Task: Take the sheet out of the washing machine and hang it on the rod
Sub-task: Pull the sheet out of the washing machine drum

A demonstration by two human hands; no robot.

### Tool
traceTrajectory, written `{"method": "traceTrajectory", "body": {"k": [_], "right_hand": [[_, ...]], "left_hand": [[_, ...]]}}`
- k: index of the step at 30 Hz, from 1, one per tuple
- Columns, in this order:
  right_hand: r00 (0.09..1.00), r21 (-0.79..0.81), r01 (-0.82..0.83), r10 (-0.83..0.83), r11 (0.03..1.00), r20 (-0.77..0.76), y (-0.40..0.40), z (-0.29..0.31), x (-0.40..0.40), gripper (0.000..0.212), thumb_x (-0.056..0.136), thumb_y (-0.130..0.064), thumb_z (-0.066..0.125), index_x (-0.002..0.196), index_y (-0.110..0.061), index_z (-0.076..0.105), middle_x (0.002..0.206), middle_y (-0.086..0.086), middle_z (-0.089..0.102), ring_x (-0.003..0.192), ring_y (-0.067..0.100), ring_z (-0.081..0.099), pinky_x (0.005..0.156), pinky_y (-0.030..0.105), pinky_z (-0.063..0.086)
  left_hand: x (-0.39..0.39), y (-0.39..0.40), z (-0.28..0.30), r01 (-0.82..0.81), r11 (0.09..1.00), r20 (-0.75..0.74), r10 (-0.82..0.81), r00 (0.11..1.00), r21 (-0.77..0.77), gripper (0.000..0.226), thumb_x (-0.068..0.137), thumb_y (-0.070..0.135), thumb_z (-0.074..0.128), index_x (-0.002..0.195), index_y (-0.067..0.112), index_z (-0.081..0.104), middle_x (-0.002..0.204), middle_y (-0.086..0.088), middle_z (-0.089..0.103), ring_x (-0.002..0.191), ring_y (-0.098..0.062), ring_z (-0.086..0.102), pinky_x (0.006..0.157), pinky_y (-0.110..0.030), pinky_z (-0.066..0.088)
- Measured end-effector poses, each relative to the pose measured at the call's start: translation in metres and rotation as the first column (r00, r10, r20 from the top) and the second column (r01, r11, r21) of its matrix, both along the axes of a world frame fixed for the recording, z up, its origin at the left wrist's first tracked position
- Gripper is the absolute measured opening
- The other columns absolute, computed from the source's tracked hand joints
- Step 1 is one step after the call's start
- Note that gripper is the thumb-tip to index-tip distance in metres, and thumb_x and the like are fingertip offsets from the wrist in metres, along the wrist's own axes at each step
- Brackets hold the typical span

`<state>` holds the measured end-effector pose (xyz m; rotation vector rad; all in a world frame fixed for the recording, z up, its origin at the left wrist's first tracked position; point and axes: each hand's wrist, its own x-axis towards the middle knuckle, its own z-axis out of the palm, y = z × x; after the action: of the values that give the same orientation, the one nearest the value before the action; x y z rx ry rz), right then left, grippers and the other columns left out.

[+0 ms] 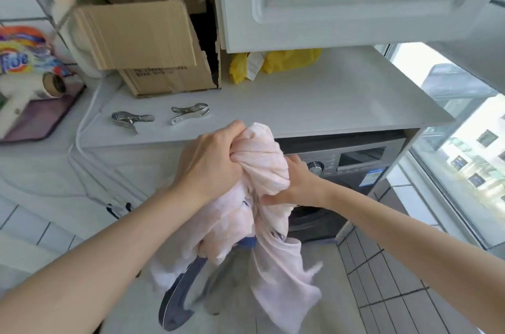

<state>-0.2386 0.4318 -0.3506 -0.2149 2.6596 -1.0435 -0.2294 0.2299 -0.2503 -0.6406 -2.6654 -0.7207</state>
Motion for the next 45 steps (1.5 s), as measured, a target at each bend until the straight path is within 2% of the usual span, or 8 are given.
{"method": "traceTrajectory", "body": {"k": [10,14,17,19,23,34,40,45], "right_hand": [[0.985,-0.302,0.146,-0.112,0.942,0.128,-0.007,-0.086,0.0,0.137,0.038,-0.064,0.089,0.148,-0.039,0.011,0.145,-0.018,0.037,0.133,0.008,0.039,0.106,0.042,0.041],[0.976,-0.37,0.217,-0.206,0.904,0.067,-0.026,-0.079,0.004,0.091,0.058,-0.03,0.089,0.135,-0.018,0.043,0.125,-0.009,0.059,0.116,0.002,0.055,0.091,0.027,0.05],[0.95,-0.379,0.306,-0.307,0.873,0.06,-0.026,-0.07,0.01,0.032,0.058,-0.021,0.067,0.09,-0.023,0.06,0.079,-0.014,0.064,0.079,0.003,0.056,0.06,0.021,0.046],[0.939,-0.386,0.33,-0.34,0.861,0.046,-0.02,-0.063,0.013,0.041,0.055,-0.026,0.059,0.096,-0.028,0.058,0.081,-0.019,0.062,0.082,0.002,0.055,0.061,0.017,0.044],[0.929,-0.296,0.344,-0.369,0.891,-0.032,0.0,-0.038,0.014,0.076,0.062,-0.032,0.058,0.135,-0.03,0.037,0.116,-0.009,0.058,0.106,0.012,0.055,0.089,0.034,0.048],[0.912,0.041,0.137,-0.11,0.99,-0.395,0.063,0.028,0.04,0.092,0.083,-0.025,0.068,0.138,-0.042,-0.003,0.126,-0.007,0.037,0.101,0.015,0.05,0.086,0.029,0.045],[0.75,0.355,0.115,0.154,0.928,-0.643,0.083,0.069,0.05,0.099,0.075,-0.011,0.071,0.144,-0.029,0.002,0.122,0.015,0.042,0.058,0.026,0.049,0.05,0.036,0.045],[0.673,0.673,0.114,0.442,0.73,-0.593,0.094,0.097,0.066,0.096,0.072,0.005,0.054,0.144,-0.049,0.022,0.117,0.011,0.044,0.069,0.024,0.049,0.058,0.029,0.041]], "left_hand": [[-0.027,-0.007,0.058,0.016,0.979,-0.144,0.014,0.99,0.203,0.011,0.063,0.008,0.036,0.072,0.013,0.038,0.06,-0.008,0.044,0.067,-0.036,0.04,0.057,-0.046,0.041],[-0.028,-0.008,0.058,0.031,0.972,-0.137,0.001,0.991,0.234,0.013,0.063,0.008,0.037,0.074,0.012,0.043,0.063,-0.011,0.049,0.071,-0.039,0.043,0.06,-0.048,0.042],[-0.033,-0.017,0.053,0.023,0.974,-0.139,0.009,0.99,0.227,0.01,0.066,0.01,0.036,0.072,0.012,0.043,0.063,-0.01,0.049,0.069,-0.039,0.044,0.059,-0.049,0.042],[-0.04,-0.029,0.047,-0.005,0.975,-0.128,0.034,0.991,0.222,0.006,0.07,0.007,0.04,0.07,0.013,0.041,0.061,-0.009,0.047,0.066,-0.038,0.043,0.057,-0.049,0.041],[-0.055,-0.049,0.037,-0.056,0.98,-0.104,0.077,0.992,0.191,0.016,0.068,0.002,0.045,0.068,0.016,0.038,0.058,-0.006,0.044,0.065,-0.039,0.042,0.054,-0.049,0.041],[-0.073,-0.065,0.032,-0.168,0.986,-0.03,0.168,0.985,0.016,0.017,0.068,0.005,0.049,0.071,0.019,0.039,0.061,-0.002,0.052,0.067,-0.037,0.05,0.054,-0.041,0.045],[-0.079,-0.059,0.037,-0.141,0.989,-0.01,0.141,0.99,-0.051,0.015,0.074,0.016,0.053,0.073,0.025,0.042,0.066,0.0,0.059,0.069,-0.033,0.056,0.058,-0.043,0.053],[-0.081,-0.042,0.042,-0.104,0.988,0.023,0.107,0.994,-0.115,0.015,0.075,0.02,0.052,0.07,0.027,0.04,0.067,0.001,0.057,0.069,-0.032,0.055,0.056,-0.036,0.046]]}}
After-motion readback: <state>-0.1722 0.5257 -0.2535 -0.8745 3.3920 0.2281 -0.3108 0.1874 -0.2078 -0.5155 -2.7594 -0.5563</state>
